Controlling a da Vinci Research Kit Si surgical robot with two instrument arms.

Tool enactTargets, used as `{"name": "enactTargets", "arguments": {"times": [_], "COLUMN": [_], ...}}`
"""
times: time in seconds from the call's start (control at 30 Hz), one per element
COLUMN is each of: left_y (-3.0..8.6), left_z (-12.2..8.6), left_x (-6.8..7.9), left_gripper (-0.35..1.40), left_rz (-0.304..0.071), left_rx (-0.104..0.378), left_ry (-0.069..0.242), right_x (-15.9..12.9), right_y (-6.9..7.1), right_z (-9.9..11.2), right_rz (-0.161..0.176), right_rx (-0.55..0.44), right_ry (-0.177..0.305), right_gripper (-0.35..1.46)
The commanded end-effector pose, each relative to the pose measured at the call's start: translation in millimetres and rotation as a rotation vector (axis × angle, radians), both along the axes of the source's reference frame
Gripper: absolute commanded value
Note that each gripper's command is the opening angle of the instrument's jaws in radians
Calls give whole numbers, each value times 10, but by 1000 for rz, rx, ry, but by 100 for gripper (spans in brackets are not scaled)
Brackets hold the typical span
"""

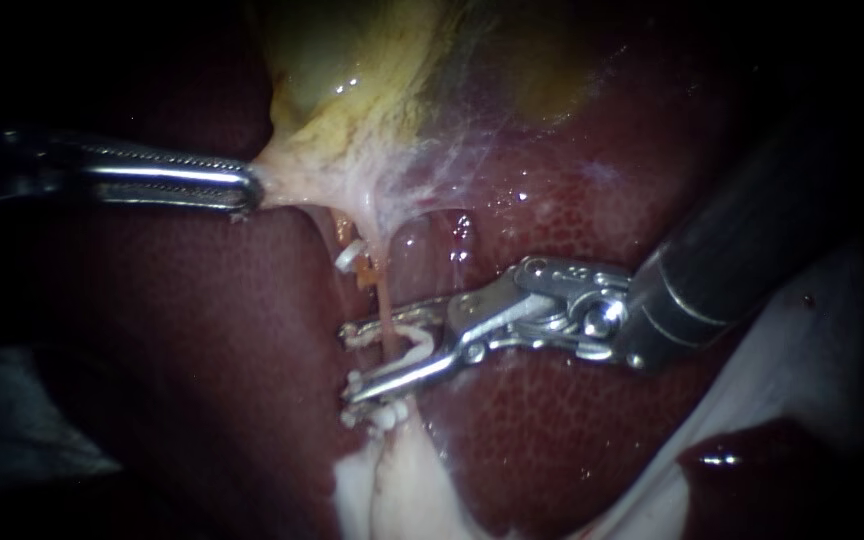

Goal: Clipping second clip right tube

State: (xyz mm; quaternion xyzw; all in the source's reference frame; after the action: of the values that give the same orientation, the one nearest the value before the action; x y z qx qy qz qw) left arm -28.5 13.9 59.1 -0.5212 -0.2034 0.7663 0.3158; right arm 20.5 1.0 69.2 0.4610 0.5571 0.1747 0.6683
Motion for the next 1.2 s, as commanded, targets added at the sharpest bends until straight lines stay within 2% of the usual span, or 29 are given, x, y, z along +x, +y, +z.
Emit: {"name": "enactTargets", "arguments": {"times": [0.03,0.23,0.5,0.63,0.83,1.0,1.2], "left_y": [0,0,0,0,0,0,0], "left_z": [0,-1,-1,-1,-1,-1,-1], "left_x": [0,0,0,0,0,0,0], "left_gripper": [-35,-35,-35,-35,-35,-35,-35], "left_rz": [0,0,0,0,0,0,0], "left_rx": [0,0,0,0,0,0,0], "left_ry": [0,0,0,0,0,0,0], "right_x": [-1,0,-4,-8,-12,-16,-19], "right_y": [0,-2,2,1,0,-1,-2], "right_z": [-4,-26,-35,-36,-37,-38,-38], "right_rz": [3,19,5,3,1,-6,-1], "right_rx": [8,50,67,68,68,127,138], "right_ry": [10,56,61,62,63,37,32], "right_gripper": [50,49,39,27,-4,-35,-35]}}
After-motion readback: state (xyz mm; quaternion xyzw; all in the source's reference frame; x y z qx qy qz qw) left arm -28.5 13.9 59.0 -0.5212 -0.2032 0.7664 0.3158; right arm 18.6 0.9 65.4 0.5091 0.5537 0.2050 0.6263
